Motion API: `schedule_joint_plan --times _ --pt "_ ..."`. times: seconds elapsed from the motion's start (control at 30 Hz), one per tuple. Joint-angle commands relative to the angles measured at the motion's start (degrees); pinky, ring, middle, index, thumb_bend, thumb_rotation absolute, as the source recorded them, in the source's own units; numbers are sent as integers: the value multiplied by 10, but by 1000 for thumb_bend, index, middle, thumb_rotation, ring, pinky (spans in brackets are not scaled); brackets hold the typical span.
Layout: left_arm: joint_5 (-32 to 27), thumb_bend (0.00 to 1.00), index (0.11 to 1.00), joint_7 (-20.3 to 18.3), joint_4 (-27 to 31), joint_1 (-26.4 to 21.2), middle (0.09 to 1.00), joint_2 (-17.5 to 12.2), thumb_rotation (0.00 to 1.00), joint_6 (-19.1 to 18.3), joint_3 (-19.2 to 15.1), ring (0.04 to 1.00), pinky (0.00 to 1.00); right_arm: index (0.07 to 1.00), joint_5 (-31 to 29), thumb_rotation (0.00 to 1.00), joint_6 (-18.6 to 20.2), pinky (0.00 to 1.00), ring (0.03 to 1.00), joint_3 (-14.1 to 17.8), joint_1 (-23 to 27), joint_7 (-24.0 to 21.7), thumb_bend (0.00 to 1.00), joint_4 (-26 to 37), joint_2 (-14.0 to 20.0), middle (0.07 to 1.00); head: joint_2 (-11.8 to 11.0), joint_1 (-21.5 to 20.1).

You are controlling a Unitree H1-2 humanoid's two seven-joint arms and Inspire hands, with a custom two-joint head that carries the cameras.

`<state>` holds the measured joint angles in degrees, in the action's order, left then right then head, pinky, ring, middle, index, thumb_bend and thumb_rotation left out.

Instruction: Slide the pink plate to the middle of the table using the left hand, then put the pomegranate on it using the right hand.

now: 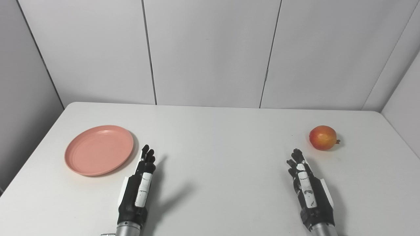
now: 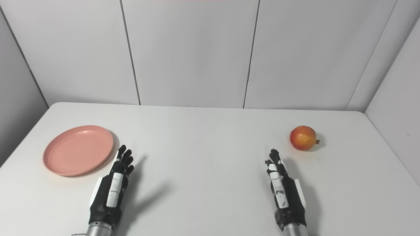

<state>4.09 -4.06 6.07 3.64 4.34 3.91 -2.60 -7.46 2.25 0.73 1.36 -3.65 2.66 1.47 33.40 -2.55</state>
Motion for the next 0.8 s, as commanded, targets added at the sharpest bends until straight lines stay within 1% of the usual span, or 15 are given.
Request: schedule_joint_plan --times 0.0,0.07,0.17,0.23,0.4,0.57,0.73,0.77 --pt "16 894 1000 7 0 10 1000 -30 911 27 4 1000 1000 952 -3 872 -25 1000 972 -2 13 -10 812 -4 2 976 1 1" --pt "21 868 1000 7 1 10 1000 -29 930 26 4 1000 1000 948 -4 864 -28 1000 970 -2 14 -13 807 -5 2 974 1 1" --pt "23 865 1000 8 2 10 1000 -27 942 16 1 1000 1000 945 -5 856 -30 1000 969 -1 15 -15 807 -7 2 972 1 1" --pt "16 860 1000 9 -2 10 1000 -25 933 14 -2 1000 1000 944 -3 854 -31 1000 968 -1 15 -15 798 -8 2 972 1 1" --pt "16 861 1000 11 -2 11 1000 -24 947 9 -2 1000 1000 947 0 860 -28 1000 969 -2 14 -15 785 -5 2 974 2 1" --pt "13 863 1000 10 -1 11 1000 -24 940 8 -2 1000 1000 951 -1 855 -28 1000 971 -1 13 -14 781 -4 1 975 2 1" --pt "2 878 1000 5 -1 10 1000 -24 932 1 -3 1000 1000 948 -1 850 -33 1000 972 0 14 -14 777 -8 1 975 2 1" --pt "-2 878 1000 4 1 10 1000 -23 932 -5 -4 1000 1000 947 0 848 -33 1000 972 0 14 -13 778 -9 0 974 2 1"
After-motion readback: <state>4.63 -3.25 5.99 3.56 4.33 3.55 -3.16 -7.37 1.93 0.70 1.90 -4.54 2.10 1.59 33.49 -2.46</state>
